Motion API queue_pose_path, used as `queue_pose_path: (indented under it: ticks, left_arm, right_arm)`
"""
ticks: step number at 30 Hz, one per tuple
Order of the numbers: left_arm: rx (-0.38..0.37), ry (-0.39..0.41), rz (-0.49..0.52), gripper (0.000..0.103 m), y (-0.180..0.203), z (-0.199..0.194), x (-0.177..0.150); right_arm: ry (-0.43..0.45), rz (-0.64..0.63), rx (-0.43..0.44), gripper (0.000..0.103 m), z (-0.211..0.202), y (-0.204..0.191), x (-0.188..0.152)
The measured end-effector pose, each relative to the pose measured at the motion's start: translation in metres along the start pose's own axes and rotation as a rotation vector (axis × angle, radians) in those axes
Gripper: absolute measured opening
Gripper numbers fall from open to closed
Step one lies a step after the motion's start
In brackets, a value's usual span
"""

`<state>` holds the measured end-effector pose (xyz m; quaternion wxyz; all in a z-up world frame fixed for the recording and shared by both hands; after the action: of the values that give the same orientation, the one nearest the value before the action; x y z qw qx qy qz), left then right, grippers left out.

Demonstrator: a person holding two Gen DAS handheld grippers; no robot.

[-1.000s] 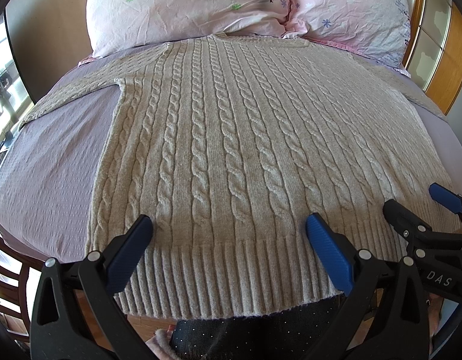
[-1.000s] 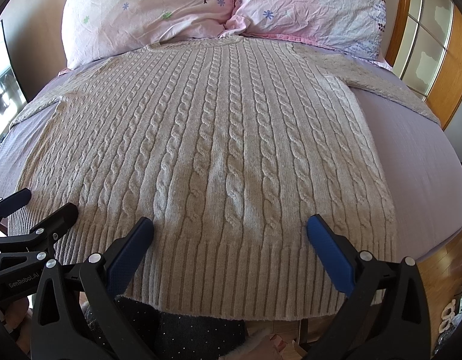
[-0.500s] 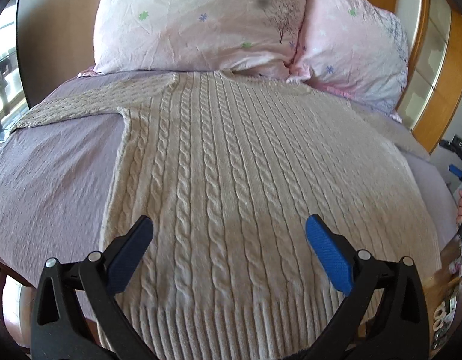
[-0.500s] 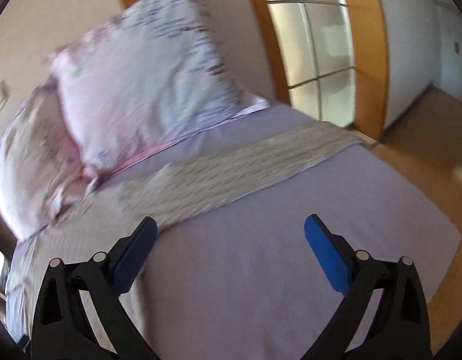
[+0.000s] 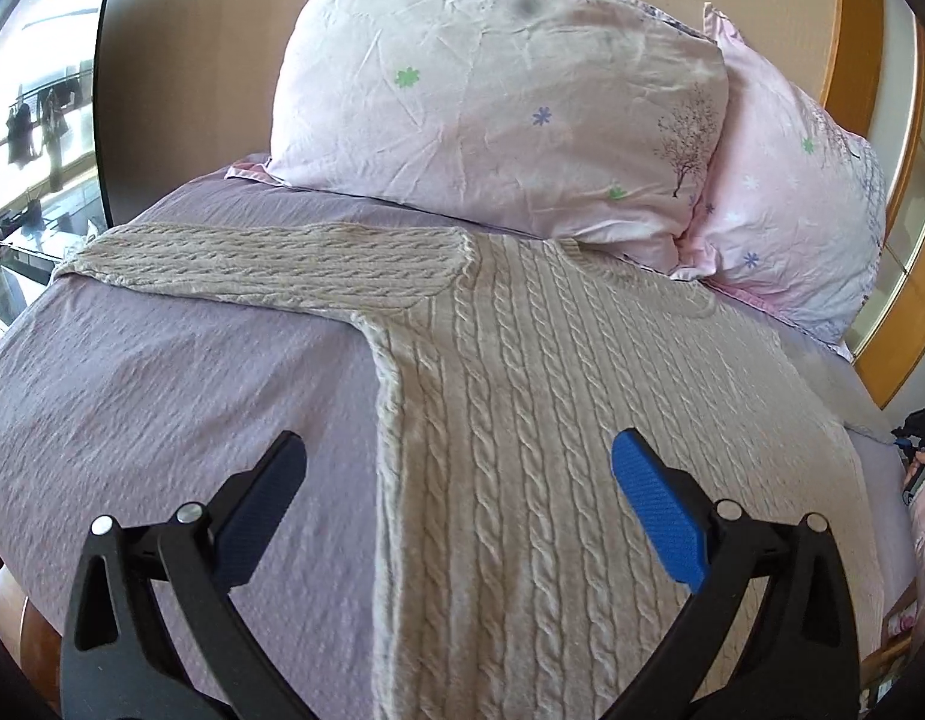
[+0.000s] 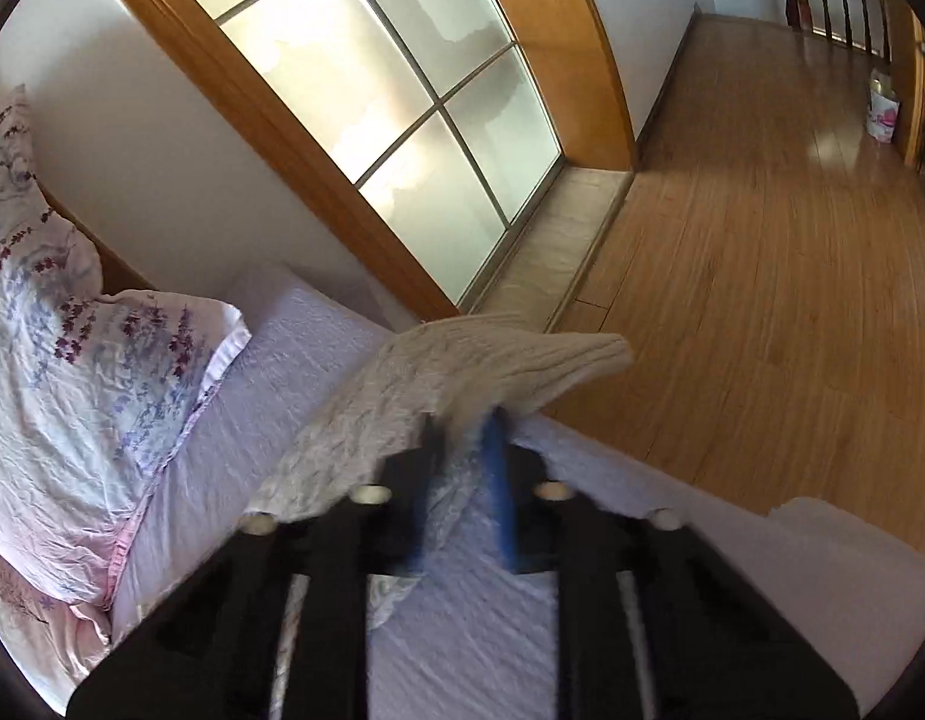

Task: Fold small clothes
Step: 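Grasp a sweater sleeve with the right gripper and fold it across the body, then grasp the other sleeve with the left gripper and fold it across the body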

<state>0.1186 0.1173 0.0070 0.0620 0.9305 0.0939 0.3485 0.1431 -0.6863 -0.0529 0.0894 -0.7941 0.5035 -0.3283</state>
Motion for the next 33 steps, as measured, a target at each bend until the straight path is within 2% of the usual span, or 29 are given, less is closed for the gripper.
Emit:
queue_pose_path:
  ticks: [2, 4, 7, 10, 11, 13, 15, 16, 18, 19, 20, 21, 22, 23, 25, 28, 33]
  left_arm:
    - [0.017, 0.003, -0.038, 0.101, -0.017, 0.0, 0.007]
    - [0.024, 0.008, -0.092, 0.101, -0.038, -0.001, 0.014]
    - [0.043, 0.02, -0.18, 0.101, -0.074, -0.003, 0.029]
    - [0.084, 0.041, -0.221, 0.101, -0.102, -0.004, 0.044]
    - [0.095, 0.051, -0.224, 0.101, -0.108, -0.005, 0.05]
    - [0.134, 0.06, -0.241, 0.101, -0.124, -0.004, 0.06]
    - [0.158, 0.043, -0.272, 0.101, -0.138, 0.004, 0.068]
    - [0.161, 0.029, -0.295, 0.101, -0.147, 0.009, 0.071]
    - [0.126, 0.0, -0.346, 0.101, -0.163, 0.02, 0.076]
    - [0.088, -0.003, -0.366, 0.1, -0.169, 0.025, 0.077]
    - [0.02, 0.003, -0.393, 0.1, -0.176, 0.03, 0.079]
    - [-0.039, 0.01, -0.425, 0.1, -0.181, 0.033, 0.08]
    - [-0.083, 0.008, -0.479, 0.1, -0.191, 0.037, 0.081]
    - [-0.094, -0.007, -0.527, 0.097, -0.202, 0.042, 0.081]
    - [-0.07, -0.044, -0.58, 0.089, -0.22, 0.052, 0.085]
    - [-0.054, -0.056, -0.652, 0.082, -0.248, 0.062, 0.089]
    - [-0.078, -0.011, -0.767, 0.074, -0.291, 0.067, 0.103]
  right_arm:
    - [0.018, -0.005, 0.047, 0.009, -0.005, -0.006, 0.0]
    - [0.091, -0.104, 0.099, 0.008, -0.028, -0.032, -0.003]
    - [0.166, -0.319, 0.238, 0.008, -0.076, -0.106, -0.036]
    - [0.179, -0.563, 0.433, 0.008, -0.128, -0.201, -0.103]
    - [0.159, -0.659, 0.505, 0.008, -0.143, -0.239, -0.136]
    - [0.084, -0.825, 0.627, 0.008, -0.154, -0.301, -0.206]
    - [-0.041, -0.949, 0.69, 0.008, -0.147, -0.344, -0.274]
    - [-0.147, -1.028, 0.689, 0.009, -0.131, -0.365, -0.319]
    - [-0.307, -1.155, 0.624, 0.01, -0.1, -0.384, -0.383]
    - [-0.372, -1.194, 0.586, 0.01, -0.087, -0.386, -0.405]
    - [-0.423, -1.203, 0.578, 0.013, -0.08, -0.383, -0.42]
    - [-0.443, -1.188, 0.599, 0.016, -0.079, -0.38, -0.422]
    - [-0.438, -1.17, 0.609, 0.031, -0.08, -0.377, -0.419]
    - [-0.414, -1.143, 0.613, 0.053, -0.084, -0.373, -0.41]
    - [-0.351, -1.091, 0.618, 0.067, -0.093, -0.365, -0.391]
    - [-0.319, -1.058, 0.63, 0.068, -0.096, -0.356, -0.365]
    - [-0.312, -1.045, 0.616, 0.071, -0.094, -0.341, -0.355]
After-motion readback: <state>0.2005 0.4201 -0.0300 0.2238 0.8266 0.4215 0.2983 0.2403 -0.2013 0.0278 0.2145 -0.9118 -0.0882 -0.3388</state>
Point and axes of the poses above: each gripper's, at about its wrist camera, not at the fingertips, and z roughly the way its jaws point, y to its right, x to its top, the point moved 6 cm from there along z, roughly the way its jaws point, and after that the axes turned 9 degrees about -y, right-handed, at the moved point
